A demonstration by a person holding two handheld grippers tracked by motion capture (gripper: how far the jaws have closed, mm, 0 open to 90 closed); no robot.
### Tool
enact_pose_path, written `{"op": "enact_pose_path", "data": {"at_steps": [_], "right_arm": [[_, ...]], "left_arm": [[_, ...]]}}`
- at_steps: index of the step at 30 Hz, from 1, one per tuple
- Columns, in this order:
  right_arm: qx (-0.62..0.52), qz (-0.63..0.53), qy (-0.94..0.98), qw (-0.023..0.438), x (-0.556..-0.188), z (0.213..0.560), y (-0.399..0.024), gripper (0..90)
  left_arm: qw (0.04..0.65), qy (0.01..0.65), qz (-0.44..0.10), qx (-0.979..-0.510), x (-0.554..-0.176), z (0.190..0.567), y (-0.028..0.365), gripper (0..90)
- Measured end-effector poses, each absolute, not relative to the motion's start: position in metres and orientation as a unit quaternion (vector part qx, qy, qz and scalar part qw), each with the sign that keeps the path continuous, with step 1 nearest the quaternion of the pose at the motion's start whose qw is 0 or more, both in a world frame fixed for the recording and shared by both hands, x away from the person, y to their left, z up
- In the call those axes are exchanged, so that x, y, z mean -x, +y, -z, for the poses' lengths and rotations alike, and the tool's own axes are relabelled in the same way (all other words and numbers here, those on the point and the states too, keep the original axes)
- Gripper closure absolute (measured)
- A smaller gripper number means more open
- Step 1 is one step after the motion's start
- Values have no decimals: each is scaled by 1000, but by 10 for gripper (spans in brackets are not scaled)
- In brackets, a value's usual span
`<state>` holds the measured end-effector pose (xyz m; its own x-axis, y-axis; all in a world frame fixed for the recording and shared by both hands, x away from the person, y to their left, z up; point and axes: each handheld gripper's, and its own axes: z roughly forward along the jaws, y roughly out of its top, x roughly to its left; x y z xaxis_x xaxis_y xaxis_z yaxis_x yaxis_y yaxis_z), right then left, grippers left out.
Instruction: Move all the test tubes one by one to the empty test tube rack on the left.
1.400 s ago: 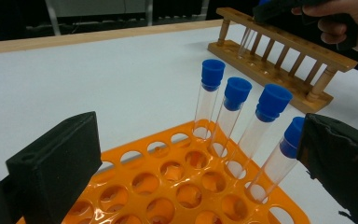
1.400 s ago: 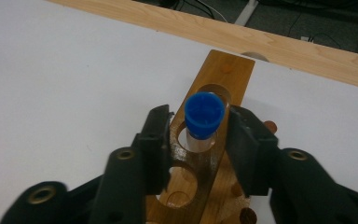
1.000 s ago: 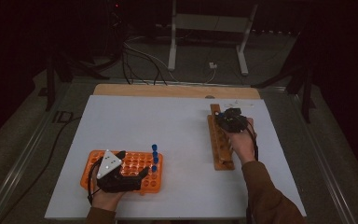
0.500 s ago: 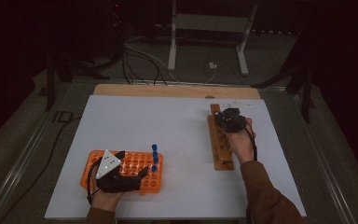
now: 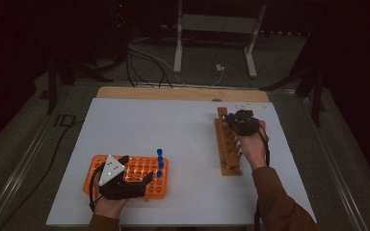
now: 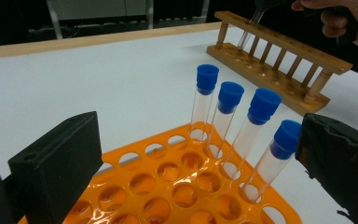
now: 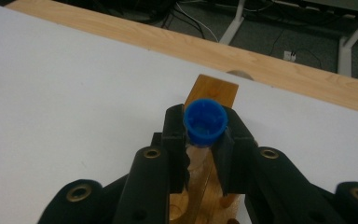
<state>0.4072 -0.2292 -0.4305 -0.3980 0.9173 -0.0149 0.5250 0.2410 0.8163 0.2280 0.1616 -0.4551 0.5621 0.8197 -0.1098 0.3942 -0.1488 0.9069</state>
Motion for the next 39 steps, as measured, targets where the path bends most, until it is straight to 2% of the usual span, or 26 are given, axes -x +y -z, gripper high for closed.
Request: {"op": "enact_pose_path", "data": {"at_steps": [22, 31, 39], "right_arm": [[-463, -423, 736, 255, -384, 389, -248, 766], [-431, -433, 757, 232, -370, 382, -234, 766], [-394, -442, 784, 189, -356, 377, -212, 765]], "left_arm": [[507, 400, -222, -730, -234, 433, 146, 11], [508, 381, -220, -740, -243, 423, 128, 11], [506, 367, -220, -749, -251, 415, 109, 14]]}}
